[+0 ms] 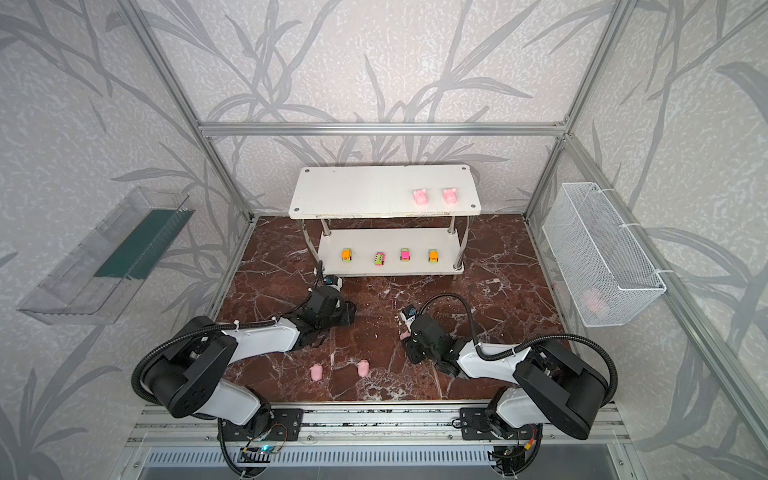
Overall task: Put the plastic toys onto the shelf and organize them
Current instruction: 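Lift the pink pig off the floor with the right gripper, then carry the pig up to the top shelf and lower it toward the surface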
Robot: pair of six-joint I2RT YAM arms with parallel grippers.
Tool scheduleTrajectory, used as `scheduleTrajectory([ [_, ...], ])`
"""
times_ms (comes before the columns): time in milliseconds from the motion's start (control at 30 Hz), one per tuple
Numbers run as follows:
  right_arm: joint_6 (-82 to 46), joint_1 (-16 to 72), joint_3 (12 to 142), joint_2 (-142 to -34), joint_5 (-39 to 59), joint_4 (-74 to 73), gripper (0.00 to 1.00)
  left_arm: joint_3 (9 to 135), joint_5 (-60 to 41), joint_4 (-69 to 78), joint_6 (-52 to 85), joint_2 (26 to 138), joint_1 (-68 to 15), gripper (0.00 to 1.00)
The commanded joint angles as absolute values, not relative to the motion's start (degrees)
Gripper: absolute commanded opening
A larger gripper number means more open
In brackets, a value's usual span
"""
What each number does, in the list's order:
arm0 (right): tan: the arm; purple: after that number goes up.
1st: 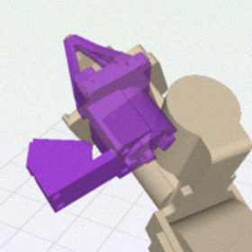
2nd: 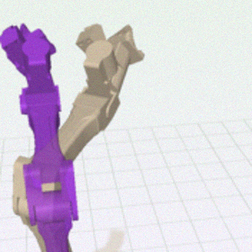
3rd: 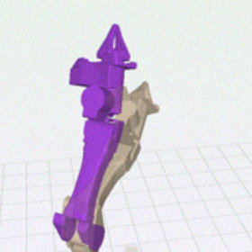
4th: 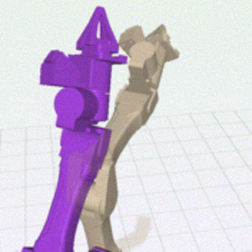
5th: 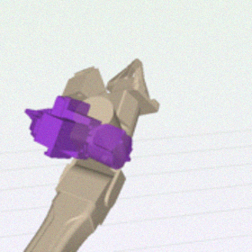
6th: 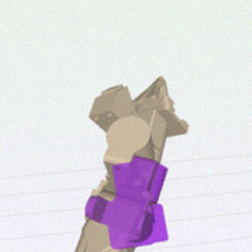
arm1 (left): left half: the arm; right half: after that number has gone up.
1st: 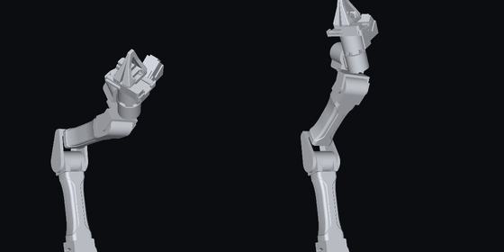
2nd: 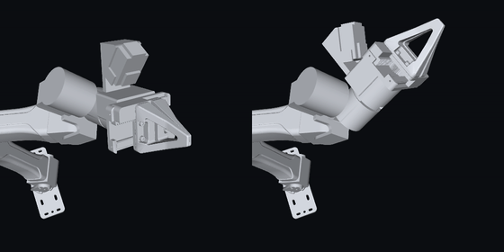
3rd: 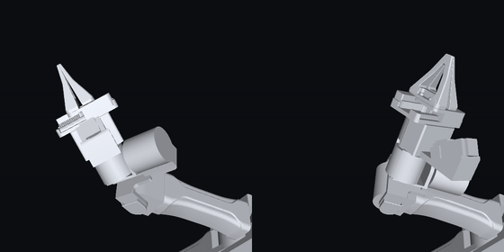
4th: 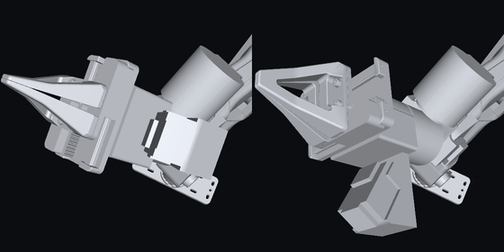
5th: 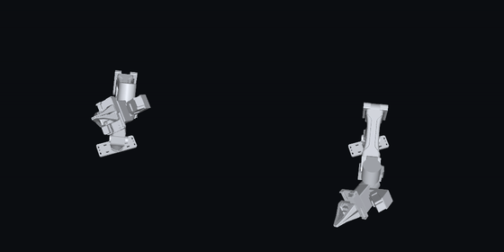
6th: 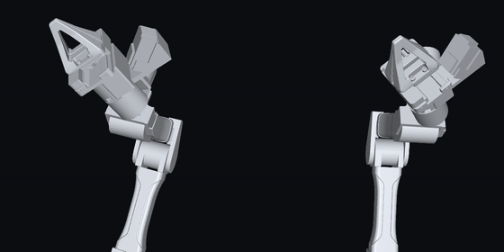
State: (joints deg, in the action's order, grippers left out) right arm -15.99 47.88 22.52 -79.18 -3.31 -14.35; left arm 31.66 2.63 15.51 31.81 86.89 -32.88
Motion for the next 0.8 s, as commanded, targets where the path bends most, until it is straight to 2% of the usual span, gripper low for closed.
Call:
scheduleTrajectory([
  [0,-15.03,47.55,24.06,-79.64,-2.29,-15.05,0.44,32.17,2.55,16.24,32.54,87.68,-32.70,0.53],
  [233,-14.85,47.55,25.13,-78.59,-2.19,-11.75,0.31,32.27,2.20,17.03,32.80,88.51,-32.76,0.53],
  [500,-16.56,47.58,29.97,-72.79,-5.40,-3.04,0.25,32.30,2.11,17.23,32.67,88.51,-32.73,0.53],
  [767,-18.11,47.55,46.09,-67.77,-10.57,13.03,0.23,31.91,2.20,17.23,32.87,88.31,-32.66,0.53],
])
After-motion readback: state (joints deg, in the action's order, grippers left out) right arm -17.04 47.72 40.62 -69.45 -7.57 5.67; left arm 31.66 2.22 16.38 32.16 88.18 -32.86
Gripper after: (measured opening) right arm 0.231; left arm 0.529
